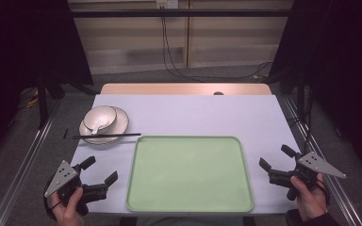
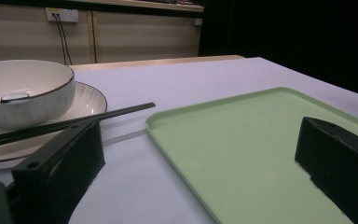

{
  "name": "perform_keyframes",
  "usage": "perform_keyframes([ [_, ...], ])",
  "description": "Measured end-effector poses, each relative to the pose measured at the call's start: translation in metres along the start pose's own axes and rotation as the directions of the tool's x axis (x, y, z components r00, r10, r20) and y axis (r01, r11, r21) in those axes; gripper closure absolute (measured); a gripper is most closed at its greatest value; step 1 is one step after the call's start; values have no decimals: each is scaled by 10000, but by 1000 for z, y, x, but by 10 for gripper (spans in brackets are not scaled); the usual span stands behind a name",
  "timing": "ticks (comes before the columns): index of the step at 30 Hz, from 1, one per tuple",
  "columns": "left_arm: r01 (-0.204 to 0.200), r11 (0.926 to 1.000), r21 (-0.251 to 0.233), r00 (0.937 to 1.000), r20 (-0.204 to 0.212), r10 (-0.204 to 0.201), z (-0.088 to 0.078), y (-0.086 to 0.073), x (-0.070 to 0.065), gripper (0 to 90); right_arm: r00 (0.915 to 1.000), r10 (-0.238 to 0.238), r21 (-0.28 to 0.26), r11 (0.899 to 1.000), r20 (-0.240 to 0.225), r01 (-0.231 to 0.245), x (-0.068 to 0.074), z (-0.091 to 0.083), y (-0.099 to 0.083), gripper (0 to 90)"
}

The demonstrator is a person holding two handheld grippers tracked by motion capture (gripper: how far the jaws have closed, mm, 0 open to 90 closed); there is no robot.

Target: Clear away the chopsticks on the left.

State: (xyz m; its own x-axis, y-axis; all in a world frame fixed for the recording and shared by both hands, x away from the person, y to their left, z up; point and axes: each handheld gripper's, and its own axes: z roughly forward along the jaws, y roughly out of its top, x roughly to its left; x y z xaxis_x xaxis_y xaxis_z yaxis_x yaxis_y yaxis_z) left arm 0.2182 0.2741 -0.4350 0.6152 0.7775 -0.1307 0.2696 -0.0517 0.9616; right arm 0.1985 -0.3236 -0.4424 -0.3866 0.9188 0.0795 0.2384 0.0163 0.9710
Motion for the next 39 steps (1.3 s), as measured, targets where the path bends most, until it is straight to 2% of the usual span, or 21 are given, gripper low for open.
perform_keyframes([
  [1, 33, 10000, -9, 10000, 12, -33, 0, 0, 0, 12, 10000, 0, 0, 10000, 0, 0, 0, 0, 0, 26],
  [2, 19, 10000, -13, 10000, -42, -19, -1, 0, 0, 12, 9997, -202, -21, 9998, -98, 201, 1, 0, 0, 26],
  [8, 14, 10000, 75, 10000, 42, -14, 0, 0, 1, 12, 9997, -17, -55, 10000, -235, 16, 0, 1, 0, 28],
  [12, -41, 9997, 252, 9999, 152, 37, 0, 0, 2, 14, 9997, -59, -57, 10000, -221, 58, 1, 1, 0, 29],
  [13, -54, 9996, 288, 9995, 318, 45, -1, 0, 3, 15, 9994, -223, -60, 9997, -261, 221, 2, 1, 0, 31],
  [15, 13, 9996, 277, 9988, 494, -27, -2, 0, 4, 15, 9994, -67, -124, 9999, -326, 63, 1, 1, 0, 36],
  [16, 13, 9996, 277, 9988, 494, -27, -2, 0, 4, 15, 9994, -103, 8, 9999, -321, 104, 1, 0, 0, 36],
  [19, -102, 9995, 284, 9992, 385, 91, -5, 1, 7, 15, 9994, -139, -42, 9999, -312, 138, 1, 0, 0, 36],
  [20, -91, 9996, 272, 9995, 319, 82, -6, 1, 8, 15, 9991, -338, -86, 9994, -243, 336, 2, 0, 0, 36],
  [23, -272, 9990, 359, 9992, 293, 261, -10, 1, 13, 15, 9984, -462, -89, 9989, -315, 459, 3, 1, 0, 30],
  [24, -236, 9992, 332, 9992, 338, 225, -10, 2, 14, 15, 9985, -429, -72, 9991, -352, 427, 4, 1, 0, 24],
  [27, -266, 9990, 346, 9996, 101, 263, -15, 4, 19, 15, 9986, -398, -114, 9992, -338, 394, 4, 1, 0, 10],
  [30, -244, 9987, 445, 9995, 227, 234, -17, 6, 20, 12, 9988, -442, -163, 9989, -229, 438, 4, 1, 0, 0],
  [32, -511, 9969, 602, 9985, 240, 497, -19, 7, 21, 12, 9985, -471, -139, 9988, -296, 467, 4, 1, 0, 0],
  [35, -653, 9950, 758, 9973, 385, 626, -20, 8, 26, 12, 9985, -446, -143, 9989, -328, 442, 5, 1, 0, 0],
  [39, -1026, 9895, 1016, 9942, 440, 985, -23, 14, 39, 13, 9978, -523, -150, 9985, -411, 518, 5, 0, 0, 0],
])
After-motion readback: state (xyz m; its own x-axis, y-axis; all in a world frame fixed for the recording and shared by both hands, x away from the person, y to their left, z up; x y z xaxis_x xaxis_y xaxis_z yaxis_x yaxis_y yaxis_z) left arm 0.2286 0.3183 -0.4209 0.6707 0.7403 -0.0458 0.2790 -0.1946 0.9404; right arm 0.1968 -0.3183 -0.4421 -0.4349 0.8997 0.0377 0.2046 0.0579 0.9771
